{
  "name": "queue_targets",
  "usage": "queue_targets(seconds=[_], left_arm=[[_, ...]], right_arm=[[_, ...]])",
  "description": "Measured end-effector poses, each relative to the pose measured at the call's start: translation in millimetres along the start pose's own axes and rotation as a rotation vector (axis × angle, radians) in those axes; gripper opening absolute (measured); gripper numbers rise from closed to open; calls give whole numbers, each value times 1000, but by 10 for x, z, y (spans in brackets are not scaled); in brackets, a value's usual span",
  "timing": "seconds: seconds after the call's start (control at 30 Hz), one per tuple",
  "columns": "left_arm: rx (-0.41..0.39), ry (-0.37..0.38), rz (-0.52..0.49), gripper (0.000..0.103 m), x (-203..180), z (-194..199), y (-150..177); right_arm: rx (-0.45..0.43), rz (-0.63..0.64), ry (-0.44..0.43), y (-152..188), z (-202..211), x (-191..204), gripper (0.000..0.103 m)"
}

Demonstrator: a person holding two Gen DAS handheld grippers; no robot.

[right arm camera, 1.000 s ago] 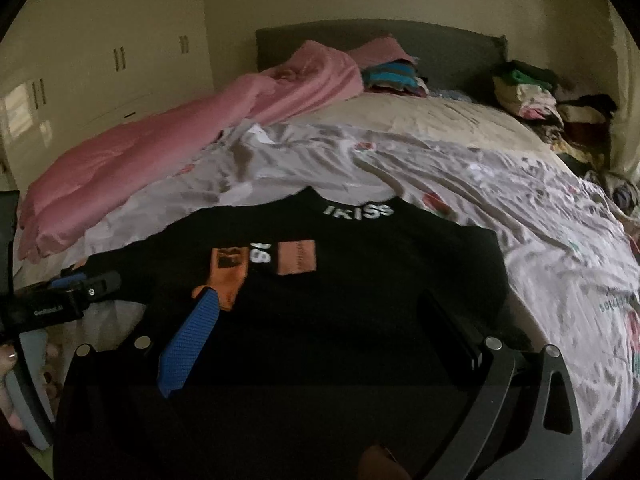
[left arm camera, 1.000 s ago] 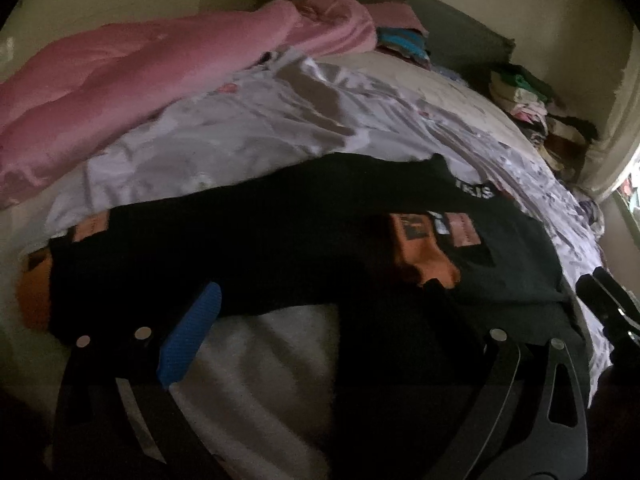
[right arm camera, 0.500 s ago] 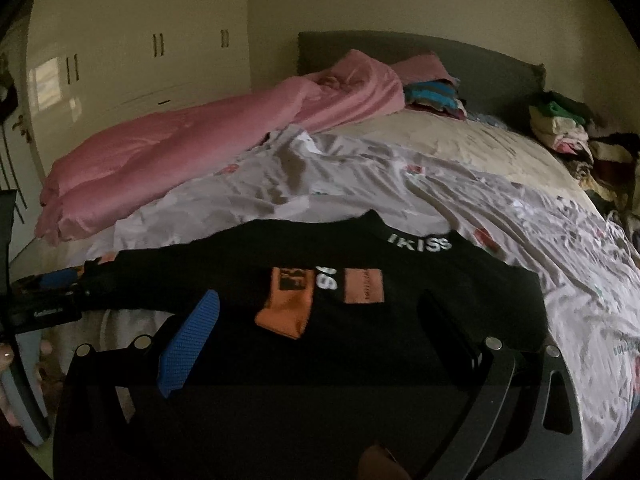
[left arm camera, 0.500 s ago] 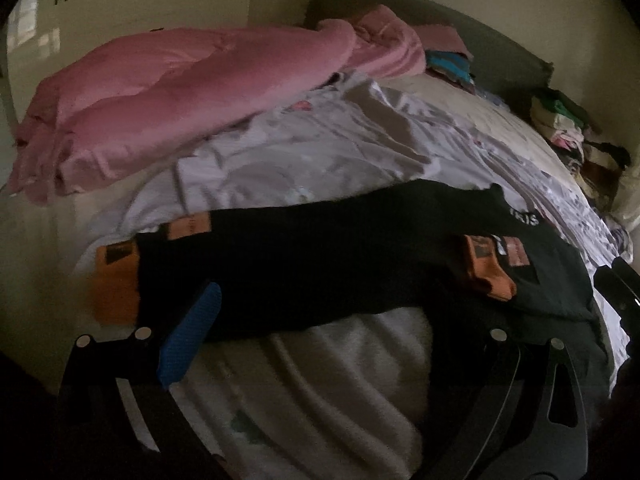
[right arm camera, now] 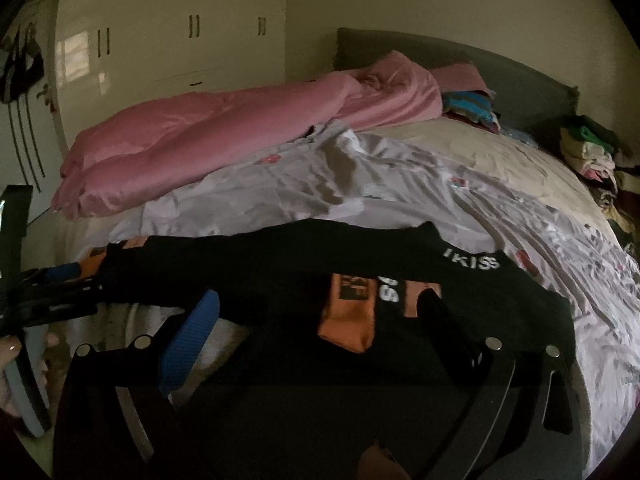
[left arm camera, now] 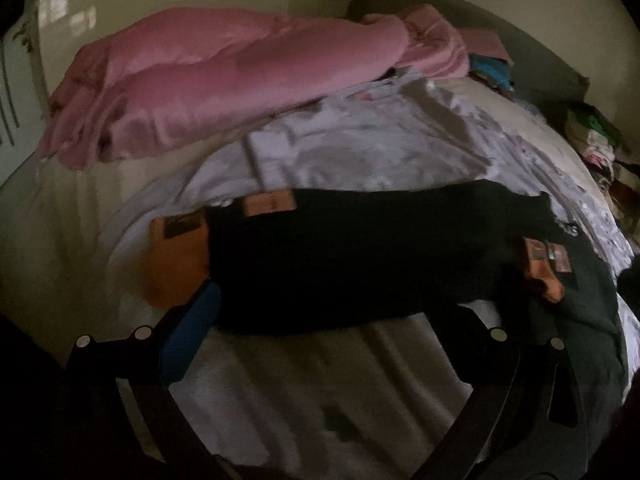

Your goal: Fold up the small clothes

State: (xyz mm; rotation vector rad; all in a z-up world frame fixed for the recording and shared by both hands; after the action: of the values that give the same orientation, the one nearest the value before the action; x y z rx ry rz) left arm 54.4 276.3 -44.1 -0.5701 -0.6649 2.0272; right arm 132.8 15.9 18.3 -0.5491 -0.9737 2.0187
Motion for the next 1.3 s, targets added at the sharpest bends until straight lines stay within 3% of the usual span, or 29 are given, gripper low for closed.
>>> queue_targets(seconds=[0.4, 0.53, 0.73, 0.77, 0.8, 1.03, 1.3], left_arm=[[48, -98, 166, 94, 678, -271, 48], [37, -60, 235, 93, 847, -347, 44], [5, -27, 247, 38, 860, -346, -26], [2, -12, 249, 22, 856, -352, -37], [-3, 13, 255, 13, 856, -351, -49], [-92, 110, 221, 9, 676, -15, -220], [-188, 226, 147, 8, 218, 478, -516]], right_arm=[[21, 60, -49, 23, -104, 346, 99], [24, 49, -53, 43, -104, 328, 99], [27, 10, -46, 90, -87, 209, 99], [27, 4, -45, 96, -82, 190, 99], [26, -1, -44, 103, -71, 169, 99], [12, -58, -35, 148, 26, -46, 98], [-17, -142, -9, 212, 219, -385, 98]])
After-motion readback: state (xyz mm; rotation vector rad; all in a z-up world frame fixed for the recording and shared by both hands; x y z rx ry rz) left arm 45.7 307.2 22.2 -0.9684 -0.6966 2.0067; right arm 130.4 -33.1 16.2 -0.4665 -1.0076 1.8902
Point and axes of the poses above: each gripper's, at about its wrist camera, not at the fingertips, and z roughly against the way its jaws point, x to its left, y to its underside, the point moved 1 cm from there along -z, roughly the way its jaws point
